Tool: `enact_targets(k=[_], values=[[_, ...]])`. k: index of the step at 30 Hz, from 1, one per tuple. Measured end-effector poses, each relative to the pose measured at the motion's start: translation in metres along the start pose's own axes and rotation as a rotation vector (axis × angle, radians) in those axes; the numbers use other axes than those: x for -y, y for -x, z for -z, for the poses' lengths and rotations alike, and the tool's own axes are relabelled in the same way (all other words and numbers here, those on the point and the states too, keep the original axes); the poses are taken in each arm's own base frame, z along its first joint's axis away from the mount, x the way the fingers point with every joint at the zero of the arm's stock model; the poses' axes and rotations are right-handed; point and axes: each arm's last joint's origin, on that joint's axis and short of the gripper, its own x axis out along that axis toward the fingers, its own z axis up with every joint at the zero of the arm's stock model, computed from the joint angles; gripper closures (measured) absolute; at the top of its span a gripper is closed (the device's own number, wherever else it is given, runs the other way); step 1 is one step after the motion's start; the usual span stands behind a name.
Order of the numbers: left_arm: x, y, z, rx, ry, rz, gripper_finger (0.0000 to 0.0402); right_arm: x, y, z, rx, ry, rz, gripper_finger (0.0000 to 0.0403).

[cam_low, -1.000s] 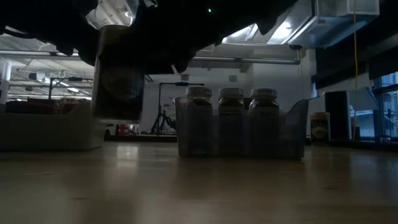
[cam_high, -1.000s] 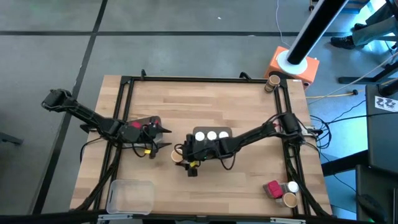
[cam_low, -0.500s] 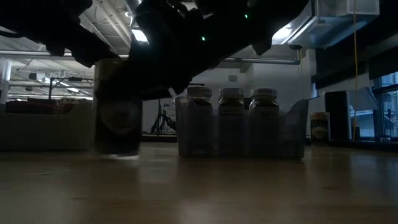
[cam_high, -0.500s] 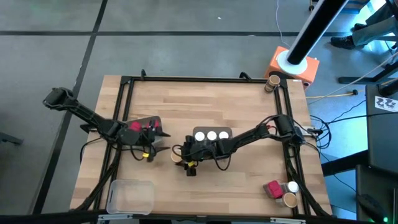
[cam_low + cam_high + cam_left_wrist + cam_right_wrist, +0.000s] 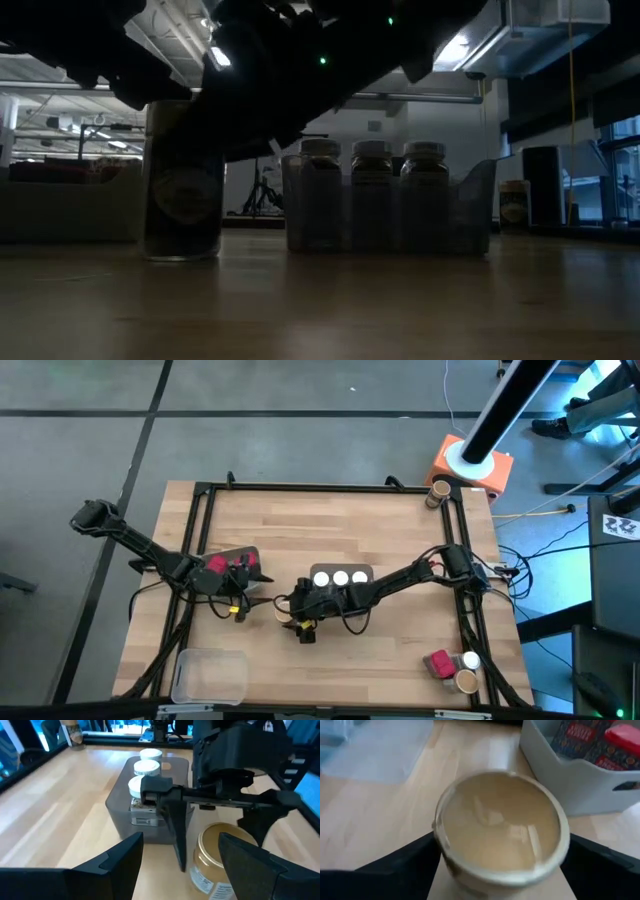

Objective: Sort spices by type
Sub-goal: Put the left gold seasoning bottle into the transparent bin

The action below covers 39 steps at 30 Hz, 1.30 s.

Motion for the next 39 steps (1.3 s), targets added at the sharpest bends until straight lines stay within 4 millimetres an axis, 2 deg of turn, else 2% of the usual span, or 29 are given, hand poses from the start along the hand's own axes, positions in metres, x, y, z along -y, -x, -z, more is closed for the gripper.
enact_targets(k=[5, 10, 16, 22, 28, 33, 39], values=[[0.000, 0.000, 0.000, 0.001, 0.007, 0.000, 0.0153, 0.003, 0.018, -0.021, -0.055, 0.015, -0.003, 0.0021], [0.000, 0.000, 0.000, 0.003, 0.015, 0.000, 0.0153, -0.005, 0.044, -0.035, -0.106, 0.038, -0.020, 0.0023], [0.001, 0.000, 0.000, -0.007, 0.025, 0.043, 0.0153, -0.017, 0.086, -0.039, -0.273, 0.019, 0.000, 0.0024], [0.004, 0.000, -0.007, 0.059, 0.010, 0.093, 0.0152, -0.037, 0.120, -0.046, -0.291, 0.018, 0.076, 0.0024], [0.004, -0.003, -0.012, 0.070, -0.004, 0.098, 0.0122, -0.056, 0.132, -0.043, -0.282, 0.063, 0.167, 0.0024], [0.017, -0.015, -0.026, 0.041, -0.064, 0.143, 0.0088, -0.055, 0.135, -0.038, -0.308, 0.061, 0.256, 0.0024], [0.033, -0.036, -0.036, -0.140, -0.140, 0.130, 0.0082, -0.055, 0.137, -0.033, -0.350, 0.057, 0.270, 0.0024]])
